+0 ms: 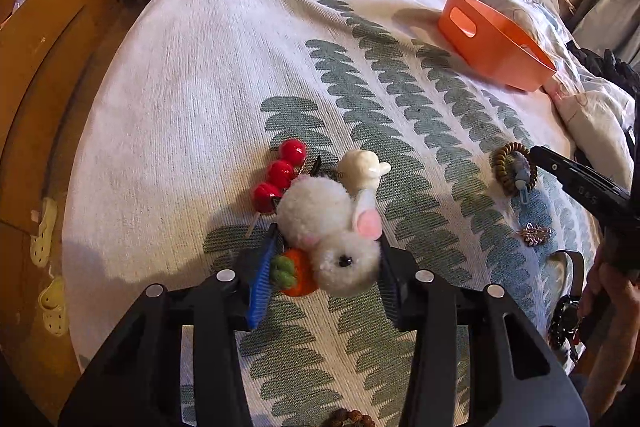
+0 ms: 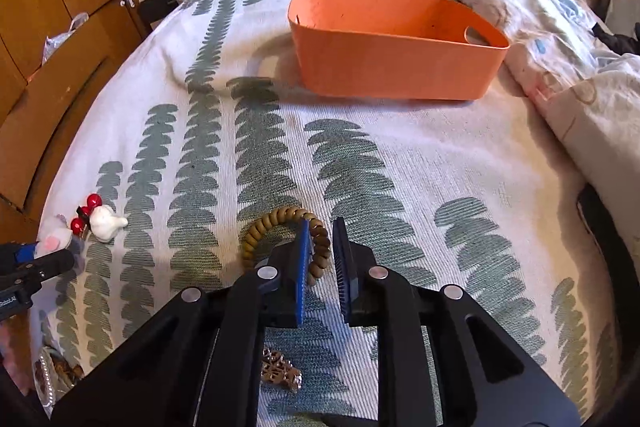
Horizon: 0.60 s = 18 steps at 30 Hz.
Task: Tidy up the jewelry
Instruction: 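Carry bunny to brown bracelet while right tool carries hair tie to black bracelet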
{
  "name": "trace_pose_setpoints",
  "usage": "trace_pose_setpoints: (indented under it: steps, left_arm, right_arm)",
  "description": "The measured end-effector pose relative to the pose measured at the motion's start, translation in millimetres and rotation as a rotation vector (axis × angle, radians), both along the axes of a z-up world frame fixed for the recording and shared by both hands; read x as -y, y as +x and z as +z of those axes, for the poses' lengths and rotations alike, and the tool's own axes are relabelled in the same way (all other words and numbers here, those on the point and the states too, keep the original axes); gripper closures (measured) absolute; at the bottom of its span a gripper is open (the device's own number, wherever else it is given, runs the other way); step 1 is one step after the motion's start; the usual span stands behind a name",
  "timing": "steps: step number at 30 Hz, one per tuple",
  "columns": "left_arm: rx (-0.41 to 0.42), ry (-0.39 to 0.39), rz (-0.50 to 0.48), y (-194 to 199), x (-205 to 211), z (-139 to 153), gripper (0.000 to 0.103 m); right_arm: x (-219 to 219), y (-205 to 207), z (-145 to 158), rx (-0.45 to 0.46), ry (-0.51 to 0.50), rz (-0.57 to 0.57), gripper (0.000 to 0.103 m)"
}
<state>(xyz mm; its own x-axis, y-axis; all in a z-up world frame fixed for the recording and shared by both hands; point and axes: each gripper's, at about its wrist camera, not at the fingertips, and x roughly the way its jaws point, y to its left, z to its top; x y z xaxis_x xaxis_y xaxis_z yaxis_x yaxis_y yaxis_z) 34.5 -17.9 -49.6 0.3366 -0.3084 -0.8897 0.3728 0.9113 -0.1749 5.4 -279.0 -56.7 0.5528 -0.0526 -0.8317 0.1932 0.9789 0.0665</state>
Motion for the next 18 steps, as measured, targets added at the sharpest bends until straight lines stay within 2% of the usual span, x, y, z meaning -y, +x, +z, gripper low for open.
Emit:
trace_pose_setpoints:
  steps: [2, 6, 12, 15, 16, 18]
  left_arm:
    - [-0.001, -0.001, -0.003, 0, 0, 0, 0.058]
    - [0.000, -0.003, -0.003, 0, 1, -1, 0.058]
    - [-0.003, -0.007, -0.004, 0, 2, -1, 0.058]
    - [0.000, -0.010, -0.004, 0, 2, 0, 0.058]
    - [0.000, -0.012, -0.004, -1, 2, 0, 0.058]
    - [0.001, -0.015, -0.003, -1, 1, 1, 0.058]
  right_arm:
    - [-1, 3, -5, -0.017, 0.002, 0.004, 0.083]
    - [-6, 6, -10, -0.031, -0.017, 0.013, 0.073]
    - [-7, 6, -15, -0.038, -0.038, 0.004, 0.074]
    - [-8, 5, -16, -0.040, -0.052, -0.006, 0.082]
    - [-9, 3, -15, -0.033, -0.058, -0.006, 0.088]
    - [-10, 2, -13, -0.026, -0.065, -0.008, 0.091]
